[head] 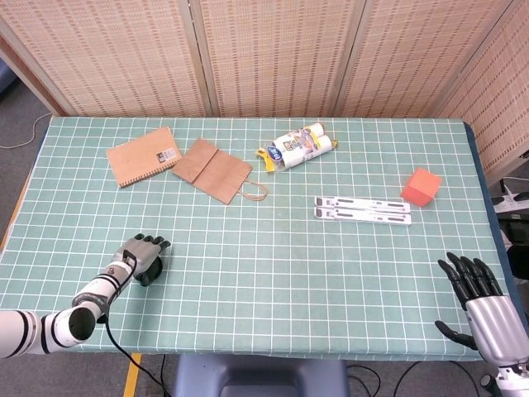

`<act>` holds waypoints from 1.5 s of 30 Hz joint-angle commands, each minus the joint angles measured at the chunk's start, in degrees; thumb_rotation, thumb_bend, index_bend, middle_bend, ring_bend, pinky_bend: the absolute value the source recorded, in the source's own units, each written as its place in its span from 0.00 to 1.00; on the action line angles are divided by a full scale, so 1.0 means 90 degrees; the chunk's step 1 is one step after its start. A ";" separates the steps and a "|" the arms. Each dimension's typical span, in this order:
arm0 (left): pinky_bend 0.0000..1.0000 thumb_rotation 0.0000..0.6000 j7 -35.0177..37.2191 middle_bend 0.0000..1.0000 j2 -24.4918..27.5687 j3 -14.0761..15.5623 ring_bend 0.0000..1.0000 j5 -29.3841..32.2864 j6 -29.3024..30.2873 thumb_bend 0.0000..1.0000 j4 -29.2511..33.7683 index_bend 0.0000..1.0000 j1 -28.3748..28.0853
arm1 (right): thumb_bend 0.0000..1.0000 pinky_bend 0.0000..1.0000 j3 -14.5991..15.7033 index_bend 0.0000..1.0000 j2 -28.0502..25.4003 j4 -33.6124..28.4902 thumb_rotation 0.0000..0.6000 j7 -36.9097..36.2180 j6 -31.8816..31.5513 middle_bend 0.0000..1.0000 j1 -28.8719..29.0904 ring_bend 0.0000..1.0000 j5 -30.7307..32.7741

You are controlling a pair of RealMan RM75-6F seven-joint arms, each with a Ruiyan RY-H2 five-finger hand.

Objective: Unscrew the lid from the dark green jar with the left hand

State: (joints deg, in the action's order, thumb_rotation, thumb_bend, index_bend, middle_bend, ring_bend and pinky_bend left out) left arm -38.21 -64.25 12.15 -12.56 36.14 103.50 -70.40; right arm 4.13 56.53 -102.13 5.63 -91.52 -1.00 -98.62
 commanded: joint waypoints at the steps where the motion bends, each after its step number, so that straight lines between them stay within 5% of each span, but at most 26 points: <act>1: 0.11 1.00 0.0007 0.00 -0.0067 0.0303 0.00 0.0356 -0.0096 0.39 -0.0105 0.00 -0.0290 | 0.06 0.00 -0.0010 0.00 -0.0003 -0.0007 1.00 0.0010 0.0004 0.00 -0.0010 0.00 0.0015; 9: 0.16 1.00 0.0071 0.00 -0.0201 0.0659 0.00 0.0490 0.0000 0.38 -0.0177 0.00 -0.0512 | 0.06 0.00 -0.0022 0.00 0.0002 -0.0027 1.00 0.0053 0.0050 0.00 -0.0023 0.00 -0.0010; 18: 0.34 1.00 0.0219 0.00 -0.0306 0.0818 0.04 0.0316 0.0145 0.37 -0.0179 0.03 -0.0518 | 0.06 0.00 -0.0031 0.00 0.0013 -0.0041 1.00 0.0017 0.0073 0.00 -0.0033 0.00 -0.0043; 24: 0.35 1.00 0.0267 0.01 -0.0384 0.0867 0.07 0.0211 0.0181 0.37 -0.0231 0.07 -0.0557 | 0.07 0.00 -0.0037 0.00 0.0023 -0.0053 1.00 0.0041 0.0113 0.00 -0.0032 0.00 -0.0050; 34: 0.39 1.00 0.0215 0.18 -0.0612 0.1037 0.18 0.0277 0.0334 0.37 -0.0389 0.21 -0.0652 | 0.07 0.00 -0.0067 0.00 0.0022 -0.0056 1.00 -0.0004 0.0131 0.00 -0.0032 0.00 -0.0035; 45: 0.57 1.00 0.0252 0.32 -0.0722 0.1035 0.34 -0.0292 0.0757 0.38 -0.0432 0.38 -0.0353 | 0.07 0.00 -0.0067 0.00 -0.0002 -0.0052 1.00 -0.0096 0.0066 0.00 -0.0070 0.00 -0.0085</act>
State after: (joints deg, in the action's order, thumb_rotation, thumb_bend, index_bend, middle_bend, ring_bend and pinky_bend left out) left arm -36.09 -70.52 21.59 -14.22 42.26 99.83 -74.22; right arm 3.52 56.52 -102.60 4.78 -90.92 -1.62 -99.38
